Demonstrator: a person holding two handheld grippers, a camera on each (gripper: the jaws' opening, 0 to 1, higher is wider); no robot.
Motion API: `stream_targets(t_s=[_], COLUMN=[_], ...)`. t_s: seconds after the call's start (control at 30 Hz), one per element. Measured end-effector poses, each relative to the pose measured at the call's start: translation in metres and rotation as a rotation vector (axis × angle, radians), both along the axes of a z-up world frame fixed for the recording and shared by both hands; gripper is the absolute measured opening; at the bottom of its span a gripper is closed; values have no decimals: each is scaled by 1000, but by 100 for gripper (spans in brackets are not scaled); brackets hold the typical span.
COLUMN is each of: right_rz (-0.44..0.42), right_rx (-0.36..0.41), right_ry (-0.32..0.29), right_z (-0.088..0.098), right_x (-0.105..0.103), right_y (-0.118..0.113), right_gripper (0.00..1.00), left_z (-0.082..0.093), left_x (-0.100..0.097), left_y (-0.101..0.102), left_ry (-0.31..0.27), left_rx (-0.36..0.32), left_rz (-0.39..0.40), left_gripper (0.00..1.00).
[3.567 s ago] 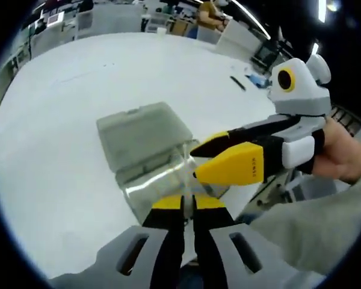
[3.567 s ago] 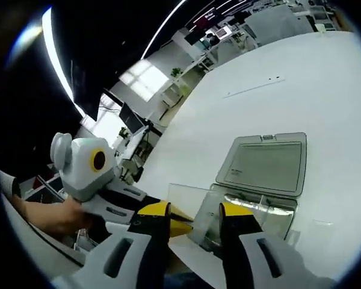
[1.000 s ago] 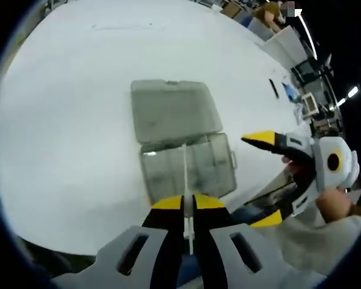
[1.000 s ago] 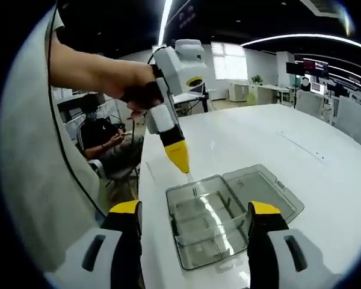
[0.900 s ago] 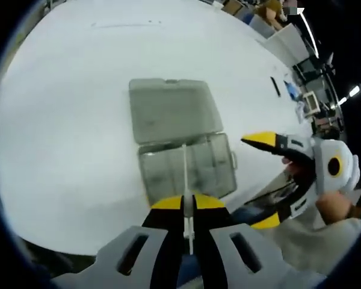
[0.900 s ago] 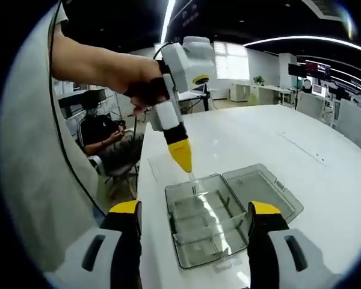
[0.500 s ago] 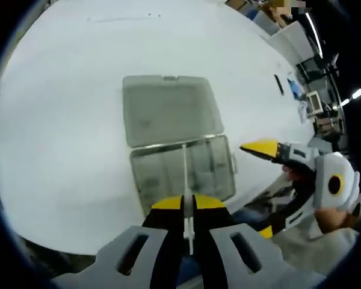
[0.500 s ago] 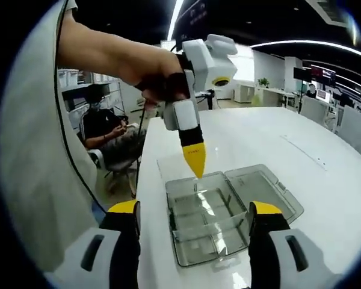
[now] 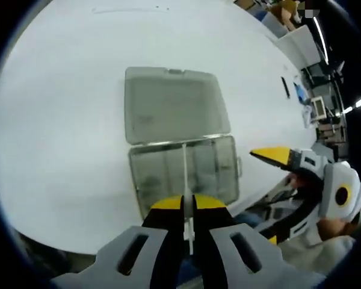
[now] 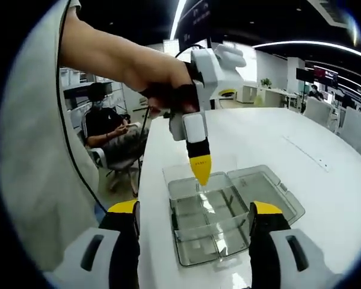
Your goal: Insert the divider into the dual guide fixture by aligning both edges with the guide slots and pushing it downward to the bottom, including one-sided entry, uneven engagement, binding, and posture correction.
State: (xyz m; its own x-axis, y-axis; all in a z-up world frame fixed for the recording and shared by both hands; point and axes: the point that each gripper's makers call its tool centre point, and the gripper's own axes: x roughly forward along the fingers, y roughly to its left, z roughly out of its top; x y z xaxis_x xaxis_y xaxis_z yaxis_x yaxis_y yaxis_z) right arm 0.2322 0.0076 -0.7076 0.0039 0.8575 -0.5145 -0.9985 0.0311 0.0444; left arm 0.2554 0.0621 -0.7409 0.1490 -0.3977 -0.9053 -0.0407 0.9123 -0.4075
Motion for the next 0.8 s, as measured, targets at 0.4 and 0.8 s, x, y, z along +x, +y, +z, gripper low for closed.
stream_targets(t_s=[0.4, 0.8], right_rz=[14, 8], right_rx=[-3, -4], right_ry=[4, 12], right_z=[0, -1], right_x=[-2, 1], right_y=[0, -2], right_gripper=[72, 72], left_z=[-9, -18], left_x=[-1, 0], left_y=[1, 3], left_ry=[13, 25], left_rx=[1, 11], left_rz=[21, 23], left_gripper=[1, 1])
